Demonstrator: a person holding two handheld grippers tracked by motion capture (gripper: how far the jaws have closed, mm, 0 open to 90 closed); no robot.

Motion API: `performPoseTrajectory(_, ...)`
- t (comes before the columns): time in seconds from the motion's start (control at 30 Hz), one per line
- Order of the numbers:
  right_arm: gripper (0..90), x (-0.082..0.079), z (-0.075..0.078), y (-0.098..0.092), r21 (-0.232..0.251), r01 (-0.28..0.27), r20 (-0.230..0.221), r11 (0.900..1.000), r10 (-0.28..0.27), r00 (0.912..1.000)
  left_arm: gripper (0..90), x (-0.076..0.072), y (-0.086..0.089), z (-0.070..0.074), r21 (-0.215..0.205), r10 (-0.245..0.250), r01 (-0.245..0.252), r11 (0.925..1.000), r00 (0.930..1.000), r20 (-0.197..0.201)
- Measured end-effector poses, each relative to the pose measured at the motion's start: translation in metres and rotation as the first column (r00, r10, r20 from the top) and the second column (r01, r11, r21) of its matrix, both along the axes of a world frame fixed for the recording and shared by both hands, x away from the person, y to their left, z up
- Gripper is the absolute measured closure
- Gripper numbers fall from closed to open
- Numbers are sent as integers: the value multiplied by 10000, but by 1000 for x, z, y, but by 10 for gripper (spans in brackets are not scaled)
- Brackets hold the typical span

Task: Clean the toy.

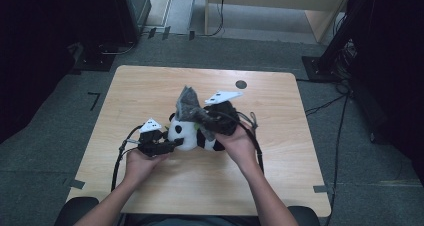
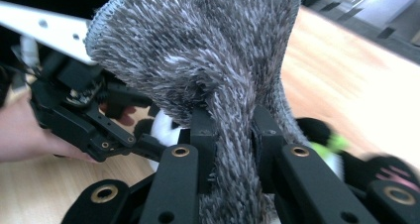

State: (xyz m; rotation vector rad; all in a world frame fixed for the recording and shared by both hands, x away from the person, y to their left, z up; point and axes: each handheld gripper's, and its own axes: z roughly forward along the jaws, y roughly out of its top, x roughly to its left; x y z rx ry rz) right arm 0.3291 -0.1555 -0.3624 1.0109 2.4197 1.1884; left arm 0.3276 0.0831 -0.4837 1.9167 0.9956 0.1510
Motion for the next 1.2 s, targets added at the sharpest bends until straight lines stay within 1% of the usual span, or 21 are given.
performPoseTrajectory(0.1,775,6,-16,19,-263,-248,-277,9993,241,9993,431,0,0,0,4,8,-8,10000,10000,8)
performPoseTrajectory(0.17,773,8,-26,29,-555,-312,-482,9980,286,9984,431,0,0,0,13,13,-13,10000,10000,1)
performPoseTrajectory(0.23,773,10,-37,36,-752,-431,-651,9962,382,9971,431,0,0,0,29,51,-50,10000,10000,-55)
performPoseTrajectory(0.27,773,10,-41,37,-762,-463,-652,9960,414,9970,430,1,0,-1,30,67,-66,10000,10000,-69)
performPoseTrajectory(0.37,775,7,-45,39,-970,-564,-525,9937,515,9973,431,1,0,-1,47,38,-38,10000,10000,-80)
performPoseTrajectory(0.43,776,5,-46,38,-1161,-699,-546,9908,639,9965,431,2,1,-1,-7,57,-58,10000,9997,-243)
performPoseTrajectory(0.5,777,2,-49,37,-1382,-794,-657,9872,708,9953,431,3,2,-2,-89,35,-39,10000,9992,-389)
performPoseTrajectory(0.57,778,-1,-51,34,-1517,-914,-734,9842,810,9940,431,3,3,-1,-105,20,-24,9999,9992,-404)
performPoseTrajectory(0.6,779,-3,-51,31,-1528,-938,-870,9838,811,9929,431,3,3,-1,-100,16,-20,9999,9992,-403)
performPoseTrajectory(0.73,784,-8,-56,12,-1303,-945,-1353,9870,767,9878,430,4,3,-1,-212,18,-27,9998,9991,-421)
performPoseTrajectory(0.83,786,-12,-59,0,-1392,-937,-1657,9858,701,9837,431,5,3,-1,-239,2,-14,9997,9989,-476)
performPoseTrajectory(0.93,786,-16,-60,-11,-1431,-910,-1943,9855,622,9790,433,5,3,-1,-175,-59,51,9998,9988,-484)
performPoseTrajectory(1.0,785,-16,-59,-17,-1433,-879,-2111,9858,563,9758,436,4,2,0,-81,-89,86,9999,9991,-411)
performPoseTrajectory(1.07,785,-16,-58,-23,-1452,-814,-2232,9860,475,9736,439,3,0,0,28,-114,115,9999,9994,-331)
performPoseTrajectory(1.2,785,-17,-53,-31,-1499,-621,-2253,9867,270,9739,443,4,0,0,62,-155,157,9999,9994,-323)
